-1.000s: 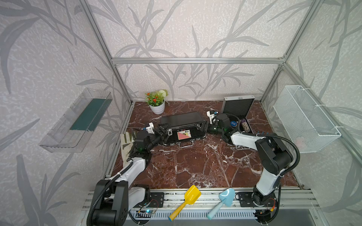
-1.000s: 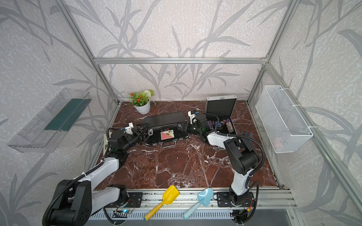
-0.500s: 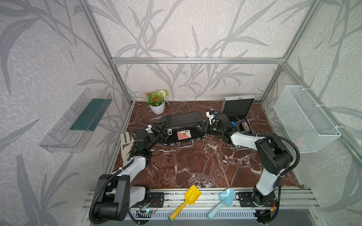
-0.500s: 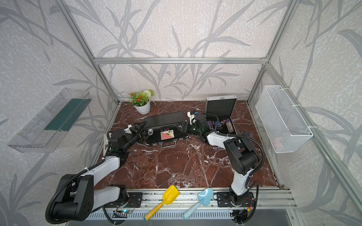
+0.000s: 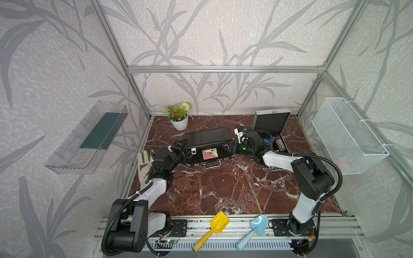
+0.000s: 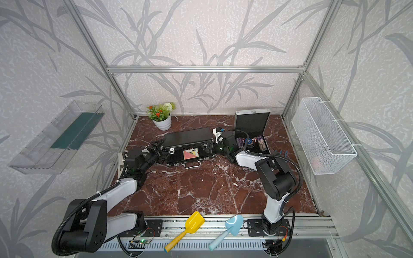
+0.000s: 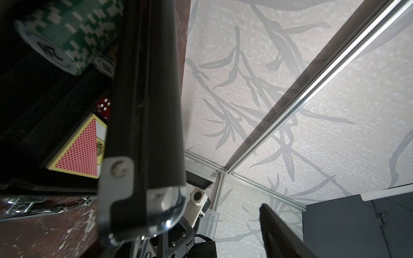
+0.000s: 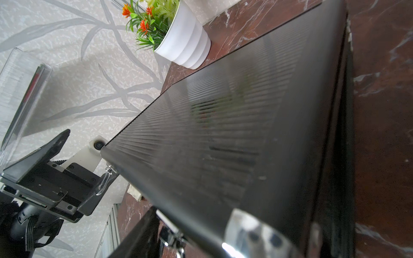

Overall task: Open the poker set cases
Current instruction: Open the case lid on the poker set case.

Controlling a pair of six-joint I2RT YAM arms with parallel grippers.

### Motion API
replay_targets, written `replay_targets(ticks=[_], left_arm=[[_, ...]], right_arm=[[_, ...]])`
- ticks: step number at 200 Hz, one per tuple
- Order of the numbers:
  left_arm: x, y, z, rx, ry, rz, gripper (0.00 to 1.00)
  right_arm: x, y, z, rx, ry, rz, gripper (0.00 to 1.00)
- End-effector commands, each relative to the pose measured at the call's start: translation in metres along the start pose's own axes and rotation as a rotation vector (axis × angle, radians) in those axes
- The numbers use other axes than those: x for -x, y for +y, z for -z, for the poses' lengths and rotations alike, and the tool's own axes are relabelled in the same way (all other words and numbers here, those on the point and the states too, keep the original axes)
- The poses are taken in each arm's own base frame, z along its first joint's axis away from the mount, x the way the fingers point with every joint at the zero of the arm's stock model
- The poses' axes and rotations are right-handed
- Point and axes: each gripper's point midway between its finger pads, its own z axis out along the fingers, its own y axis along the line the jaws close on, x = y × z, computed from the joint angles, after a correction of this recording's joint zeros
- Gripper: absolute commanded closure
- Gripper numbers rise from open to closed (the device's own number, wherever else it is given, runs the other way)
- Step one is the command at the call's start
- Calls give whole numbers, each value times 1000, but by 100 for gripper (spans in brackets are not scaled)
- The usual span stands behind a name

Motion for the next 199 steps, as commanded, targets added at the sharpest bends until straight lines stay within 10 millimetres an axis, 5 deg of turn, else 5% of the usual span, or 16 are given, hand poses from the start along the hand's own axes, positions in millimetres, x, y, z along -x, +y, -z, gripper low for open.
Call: replay_targets(ticks=[1,87,130,199], left_arm=[[2,-54,2,-184,-32,1,25],[11,-32,11,-55,-111,-95,23],[16,-44,27,-33,-195,-170,17],[22,-48,-17,-25,-104,-162,15]], right_arm=[[-11,-29,4,-137,38,-30,38],[32,18,11,69,-42,-160,31],[51,41,12,162,-76,-210,29],[89,64,0,240,-122,-210,29]])
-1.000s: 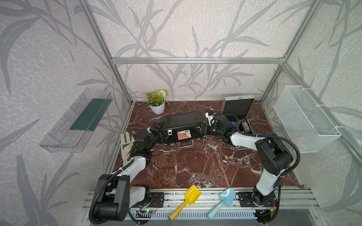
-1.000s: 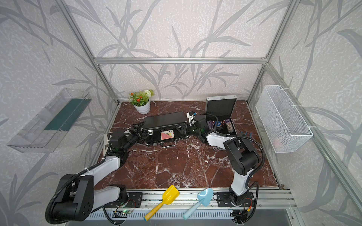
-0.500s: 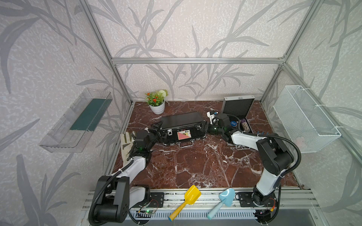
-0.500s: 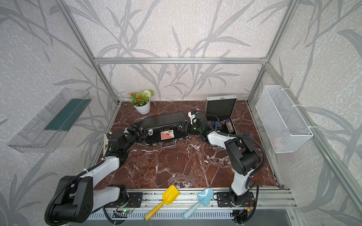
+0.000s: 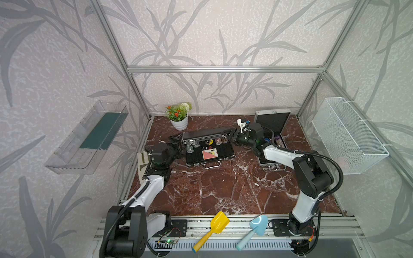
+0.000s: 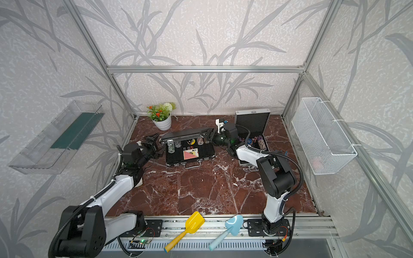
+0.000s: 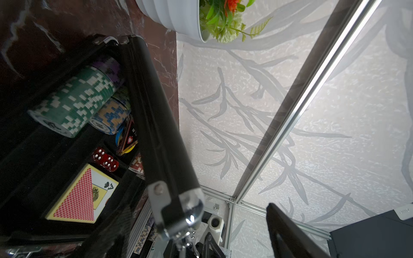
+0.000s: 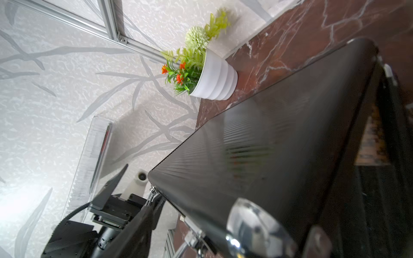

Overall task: Open the poker set cases
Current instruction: Open the case lid on the poker set case.

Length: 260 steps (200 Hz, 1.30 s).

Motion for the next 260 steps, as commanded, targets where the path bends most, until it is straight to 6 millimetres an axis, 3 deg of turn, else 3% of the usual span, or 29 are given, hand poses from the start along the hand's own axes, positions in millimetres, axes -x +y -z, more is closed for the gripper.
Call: replay_targets(ticks=[1,88,120,232,260], left_arm=[[-6,-26,-11,-64,50,-26,15],[9,-62,6,-30,-38,-274,3],[13,-73,8,-36,-37,-318,1],[20,-52,9,57,-22,-386,0],[25,-41,15,84,-37,-384,0]], right_arm=[[19,22,-6,65,-30,30,29],[59,49,-29,90,-58,114,28],[72,48,-39,72,-75,156,27],[117,20,-76,218,-198,115,19],[122,26,-77,255,-223,130,17]])
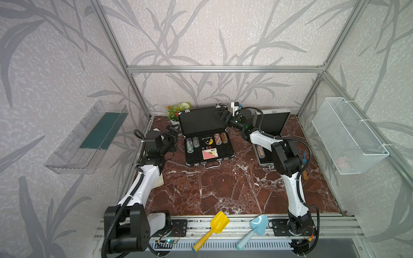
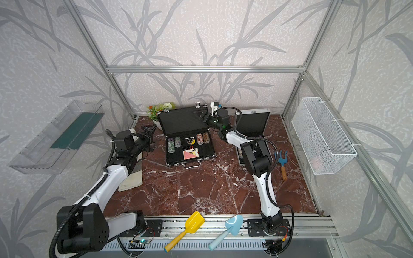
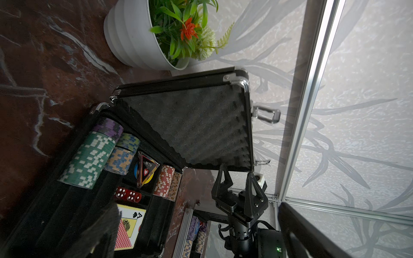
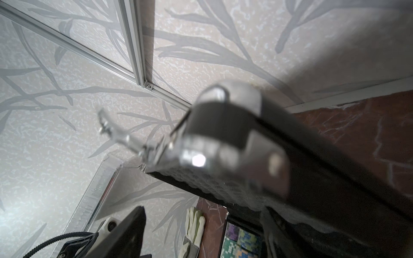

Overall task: Open the poker set cases
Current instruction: Open the case lid on the poker set case.

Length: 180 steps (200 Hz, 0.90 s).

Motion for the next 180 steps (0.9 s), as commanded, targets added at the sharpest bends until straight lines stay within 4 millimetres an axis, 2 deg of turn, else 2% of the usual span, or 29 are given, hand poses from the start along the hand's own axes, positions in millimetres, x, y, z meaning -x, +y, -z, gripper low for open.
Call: replay_targets(ticks=[1,60,130,142,144,158,180], left_arm=[[1,6,7,16,-3,-18,0],[3,17,18,45,-36,-28,0],[6,22,29,107,-61,-120,0],[8,28,34,159,-71,-172,0],[8,29,35,169,-72,-183,0],[11,35,42,236,-75,-252,0],[13,31,48,275,-75,-358,0]], right_arm=[[23,31,0,101,-66,29,17],[22,41,4,110,-60,51,16],[18,70,13,129,-45,113,16],[17,79,17,135,-41,147,16],[14,74,17,114,-27,139,16],[9,81,24,87,-2,180,16],[-2,91,43,33,38,277,16]])
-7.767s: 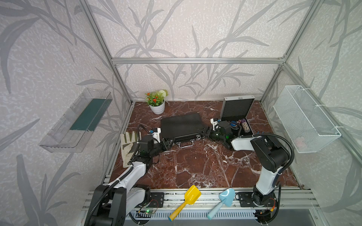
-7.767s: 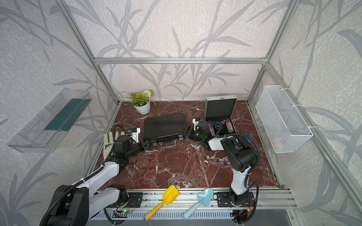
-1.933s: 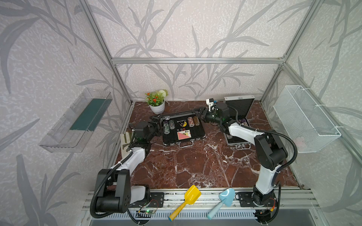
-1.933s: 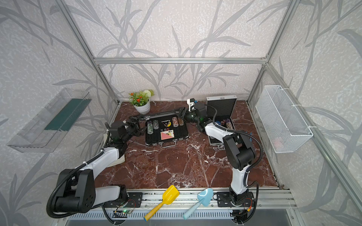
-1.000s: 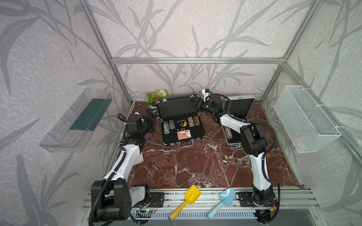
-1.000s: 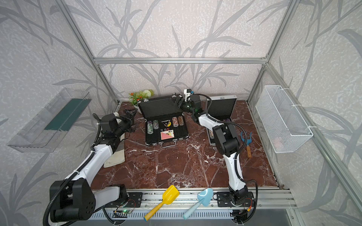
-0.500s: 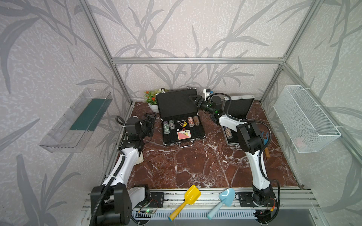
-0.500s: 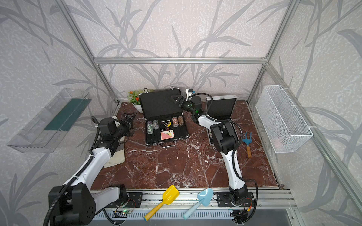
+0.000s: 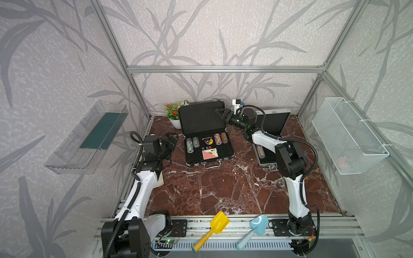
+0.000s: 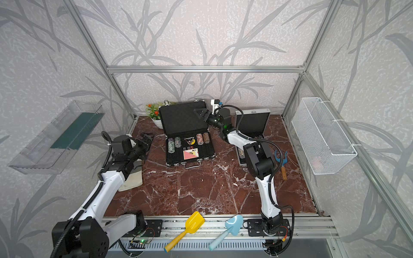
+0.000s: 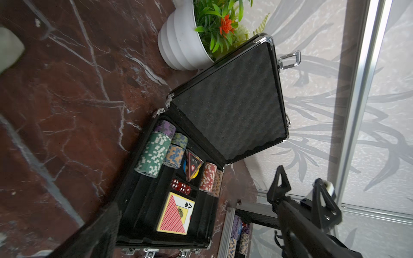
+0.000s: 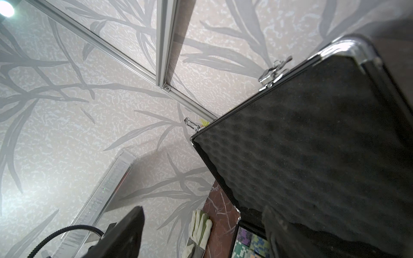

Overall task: Open the poker set cases
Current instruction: Open the case lid on the poker set case, then reset both arms

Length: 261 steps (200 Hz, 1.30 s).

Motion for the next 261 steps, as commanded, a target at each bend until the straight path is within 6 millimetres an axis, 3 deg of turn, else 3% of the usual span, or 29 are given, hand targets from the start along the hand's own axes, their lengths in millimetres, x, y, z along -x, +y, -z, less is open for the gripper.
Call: replay_targets(ticks=[1,44,51,63,82,92,132,153,194,196,207,261], left_arm=[[10,0,16,73,-36,-163,0],[21,0,27,126,-106,-311,1],[23,3,29,151,-115,-339,0],[25,10,32,202,-132,-385,0],[28,20,33,261,-158,-442,0],[28,25,31,284,-166,-472,0],[40,44,22,405,-215,-609,1],[45,52,18,433,-253,-648,1],[53,70,4,488,-332,-757,1],[53,71,4,489,-334,-762,0],[50,75,-3,481,-337,-780,0],[43,75,-10,497,-372,-856,1]], right_arm=[[0,39,21,-6,41,158,16],[-22,55,80,-207,111,456,15],[-20,64,94,-244,108,533,15],[-28,58,118,-336,132,643,14],[-24,54,163,-461,80,781,5],[-20,42,190,-541,30,818,0],[-3,-19,302,-795,-162,842,1],[-4,-44,341,-901,-205,831,1],[-16,-80,367,-1028,-197,880,1],[-19,-89,370,-1044,-196,874,1],[-22,-101,371,-1056,-198,856,1],[-25,-115,364,-1031,-221,821,1]])
